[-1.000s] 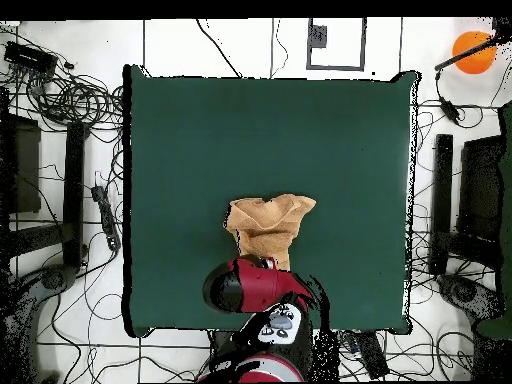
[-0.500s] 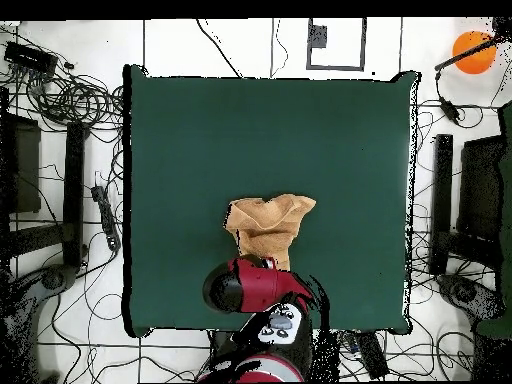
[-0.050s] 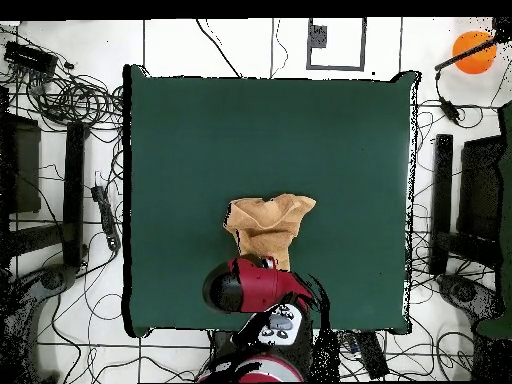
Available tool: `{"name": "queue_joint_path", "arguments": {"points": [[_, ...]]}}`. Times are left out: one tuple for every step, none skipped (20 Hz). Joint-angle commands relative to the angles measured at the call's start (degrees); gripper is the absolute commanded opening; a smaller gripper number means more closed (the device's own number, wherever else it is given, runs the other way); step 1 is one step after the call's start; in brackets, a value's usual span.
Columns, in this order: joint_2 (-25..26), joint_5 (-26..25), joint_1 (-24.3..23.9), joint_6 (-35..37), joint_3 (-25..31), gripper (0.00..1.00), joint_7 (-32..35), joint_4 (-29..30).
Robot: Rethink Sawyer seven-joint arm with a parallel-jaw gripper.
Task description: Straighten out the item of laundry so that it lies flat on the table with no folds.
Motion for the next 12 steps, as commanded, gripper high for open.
{"name": "queue_joint_path", "arguments": {"points": [[-2.2,2.7,0.2,5.3,2.8,0.0,9.2,-2.9],[-2.4,2.6,0.0,5.5,3.0,0.0,9.1,-2.8],[-2.6,2.6,-0.1,5.7,3.2,0.0,9.0,-2.8],[-2.8,2.6,-0.3,6.0,3.4,0.0,8.9,-2.8],[-3.0,2.6,-0.4,6.2,3.6,0.0,8.8,-2.8],[-3.2,2.6,-0.6,6.4,3.8,0.0,8.7,-2.8],[-3.3,2.7,-0.6,6.7,3.9,0.0,8.7,-2.8],[-3.5,2.6,-0.8,6.8,4.1,0.0,8.7,-2.7],[-3.6,2.6,-0.9,7.0,4.2,0.0,8.6,-2.7],[-4.1,2.6,-0.9,7.5,4.3,0.0,8.5,-2.6],[-4.3,2.6,-1.0,7.7,4.4,0.0,8.5,-2.5],[-4.6,2.5,-1.1,7.8,4.5,0.0,8.5,-2.2]]}}
